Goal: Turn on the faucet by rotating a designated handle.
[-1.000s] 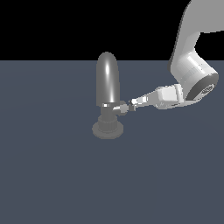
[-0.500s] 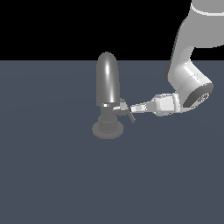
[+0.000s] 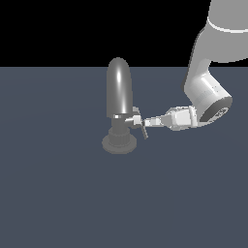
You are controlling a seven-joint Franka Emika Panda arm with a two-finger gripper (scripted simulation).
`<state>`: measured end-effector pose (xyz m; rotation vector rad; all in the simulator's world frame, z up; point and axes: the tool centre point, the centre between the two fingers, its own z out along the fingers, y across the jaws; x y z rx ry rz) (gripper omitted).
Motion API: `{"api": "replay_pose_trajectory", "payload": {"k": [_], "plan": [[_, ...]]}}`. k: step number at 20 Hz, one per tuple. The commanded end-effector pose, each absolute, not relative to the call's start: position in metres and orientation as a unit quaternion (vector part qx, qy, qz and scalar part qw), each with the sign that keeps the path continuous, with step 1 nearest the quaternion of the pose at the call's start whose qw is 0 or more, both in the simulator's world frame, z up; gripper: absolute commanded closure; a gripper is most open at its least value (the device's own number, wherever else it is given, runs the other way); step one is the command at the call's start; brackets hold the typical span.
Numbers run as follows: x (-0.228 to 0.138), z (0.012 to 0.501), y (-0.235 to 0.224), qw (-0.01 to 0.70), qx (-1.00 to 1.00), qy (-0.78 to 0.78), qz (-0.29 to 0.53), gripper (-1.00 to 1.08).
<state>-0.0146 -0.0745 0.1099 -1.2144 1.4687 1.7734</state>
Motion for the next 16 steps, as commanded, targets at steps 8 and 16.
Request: {"api": "replay_pose_trajectory", "payload": {"k": [8, 16], "plan": [[-0.005, 0.06, -0.071, 0.26, -0.434, 0.56, 0.656, 1.08], [-0.001, 0.039, -0.069, 0.256, -0.427, 0.564, 0.659, 1.08]]}}
